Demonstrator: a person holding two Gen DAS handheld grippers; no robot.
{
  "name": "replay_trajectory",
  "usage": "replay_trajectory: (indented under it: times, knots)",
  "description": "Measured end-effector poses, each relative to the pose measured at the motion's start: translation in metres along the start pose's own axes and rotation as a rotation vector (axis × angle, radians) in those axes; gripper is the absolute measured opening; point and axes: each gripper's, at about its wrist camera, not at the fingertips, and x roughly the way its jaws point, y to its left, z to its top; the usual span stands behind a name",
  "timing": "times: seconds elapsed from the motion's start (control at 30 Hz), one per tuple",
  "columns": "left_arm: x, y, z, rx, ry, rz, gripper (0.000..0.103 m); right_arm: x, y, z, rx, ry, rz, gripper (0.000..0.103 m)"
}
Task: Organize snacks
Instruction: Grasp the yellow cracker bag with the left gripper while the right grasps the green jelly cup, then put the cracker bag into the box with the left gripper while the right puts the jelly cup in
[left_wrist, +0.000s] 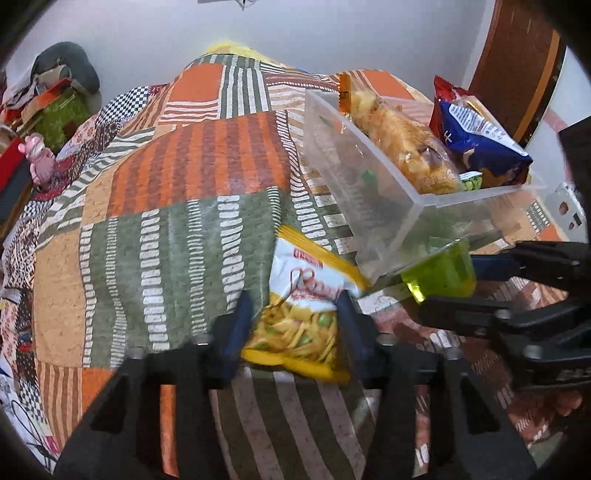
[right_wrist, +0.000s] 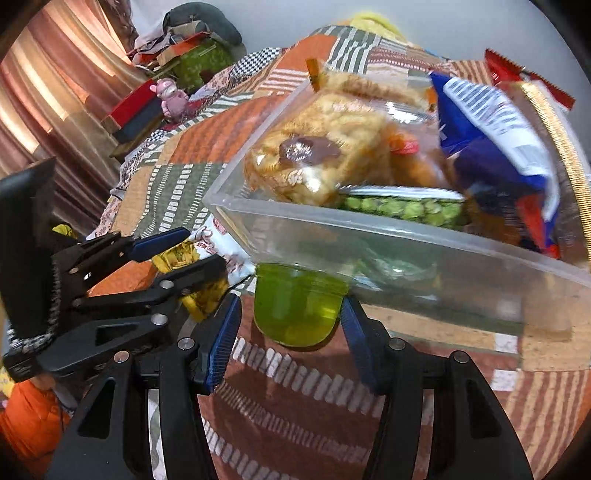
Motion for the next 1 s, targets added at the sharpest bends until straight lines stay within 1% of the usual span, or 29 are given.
replay_trajectory:
  times: [0.1,0.17,0.23,0.27,0.3,0.37,0.47,0.5,0.53,0.6,0.63,0.67,0.8,0.87,0.93,0.97,1.0]
  knots:
    - [-0.003,-0.001,-0.002,0.011,0.012,-0.013,0.037,0.003,0.002,0.001,-0.001,0.001,-0.006,0.053]
    - [-0.005,-0.004,-0.004,0.023,0.022,-0.026,0.037,0.002,0.002,0.001,0.002,-0.005,-0.007,0.048]
    - [-0.006,-0.006,-0.006,0.028,0.037,-0.037,0.045,0.001,0.0,0.002,0.008,-0.008,0.001,0.046]
    - [-0.003,-0.007,-0.006,0.026,0.051,-0.043,0.056,-0.001,0.0,0.0,0.007,-0.013,0.005,0.046]
    - [0.0,-0.008,-0.007,0.02,0.057,-0.045,0.061,-0.003,0.002,-0.002,0.002,-0.016,0.006,0.043]
    - [0.004,-0.013,-0.008,0.033,0.058,-0.03,0.063,-0.006,0.004,-0.005,-0.017,-0.027,-0.008,0.044]
    - [0.009,-0.025,-0.012,0.084,0.048,0.02,0.063,-0.012,0.004,-0.008,-0.031,-0.043,-0.022,0.043]
    - [0.01,-0.028,-0.013,0.093,0.045,0.032,0.059,-0.015,0.003,-0.01,-0.031,-0.048,-0.022,0.043]
    - [0.009,-0.03,-0.015,0.101,0.033,0.048,0.052,-0.018,0.002,-0.011,-0.03,-0.053,-0.023,0.044]
    - [0.008,-0.034,-0.016,0.105,0.022,0.065,0.048,-0.022,-0.001,-0.014,-0.029,-0.062,-0.023,0.044]
    - [0.006,-0.034,-0.017,0.098,0.019,0.064,0.047,-0.023,-0.002,-0.013,-0.028,-0.066,-0.024,0.044]
    - [0.002,-0.033,-0.018,0.085,0.012,0.062,0.042,-0.027,-0.003,-0.015,-0.024,-0.074,-0.023,0.044]
    - [-0.017,-0.029,-0.015,0.04,-0.008,0.05,0.028,-0.039,-0.005,-0.017,-0.021,-0.104,-0.025,0.044]
    - [-0.03,-0.028,-0.014,0.025,-0.024,0.042,0.023,-0.046,-0.005,-0.019,-0.024,-0.122,-0.028,0.044]
    - [-0.04,-0.029,-0.014,0.024,-0.041,0.049,0.021,-0.056,-0.006,-0.022,-0.02,-0.143,-0.026,0.044]
    - [-0.046,-0.03,-0.014,0.025,-0.05,0.053,0.017,-0.059,-0.007,-0.022,-0.018,-0.152,-0.025,0.044]
    - [-0.051,-0.031,-0.014,0.025,-0.057,0.055,0.017,-0.062,-0.008,-0.023,-0.015,-0.16,-0.025,0.044]
